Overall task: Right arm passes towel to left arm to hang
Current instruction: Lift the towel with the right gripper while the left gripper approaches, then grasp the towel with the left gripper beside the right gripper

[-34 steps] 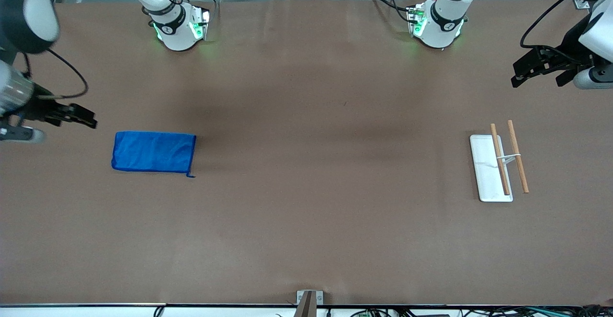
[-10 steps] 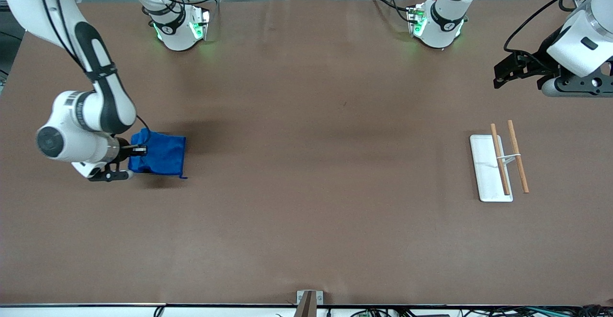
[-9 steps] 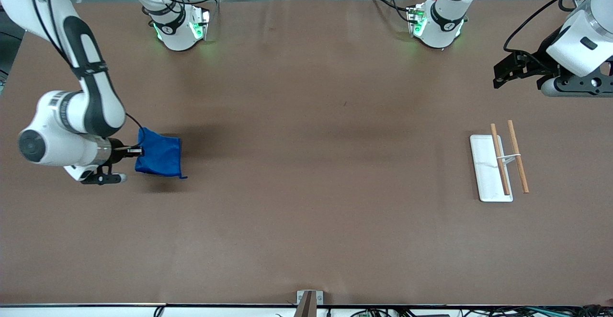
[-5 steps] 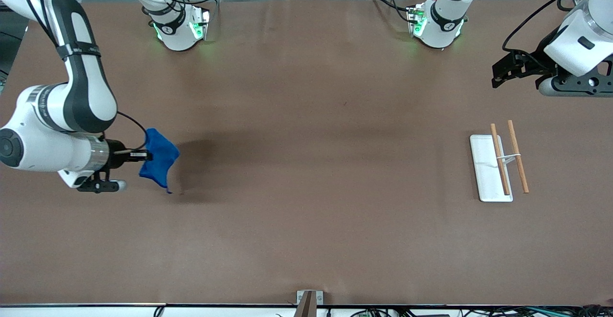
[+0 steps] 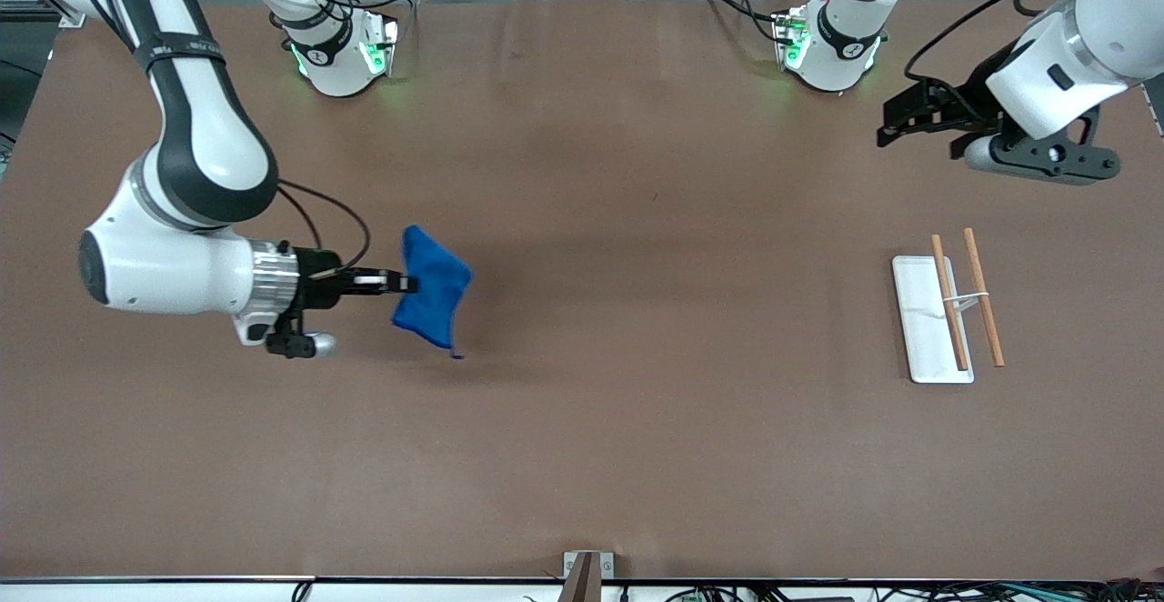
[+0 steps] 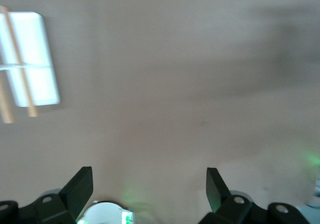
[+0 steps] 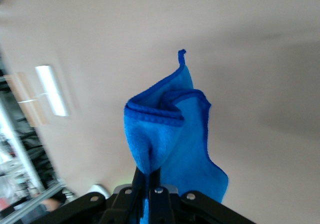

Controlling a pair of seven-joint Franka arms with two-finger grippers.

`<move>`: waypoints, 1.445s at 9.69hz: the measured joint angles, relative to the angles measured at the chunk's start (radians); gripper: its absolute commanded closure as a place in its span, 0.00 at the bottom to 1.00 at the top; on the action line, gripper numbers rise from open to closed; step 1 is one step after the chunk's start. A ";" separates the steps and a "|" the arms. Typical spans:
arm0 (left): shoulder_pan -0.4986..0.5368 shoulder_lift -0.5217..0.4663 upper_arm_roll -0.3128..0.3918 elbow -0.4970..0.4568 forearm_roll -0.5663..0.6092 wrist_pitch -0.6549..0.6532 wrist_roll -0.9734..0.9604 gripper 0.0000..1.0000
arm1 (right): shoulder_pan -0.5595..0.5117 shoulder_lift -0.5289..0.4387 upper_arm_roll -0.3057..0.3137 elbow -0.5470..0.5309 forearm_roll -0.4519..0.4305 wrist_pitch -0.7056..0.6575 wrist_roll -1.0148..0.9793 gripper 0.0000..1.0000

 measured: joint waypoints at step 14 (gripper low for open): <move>0.051 0.253 0.153 -0.385 -0.942 -0.009 0.603 0.02 | 0.171 0.077 0.382 0.045 1.121 0.489 0.064 0.99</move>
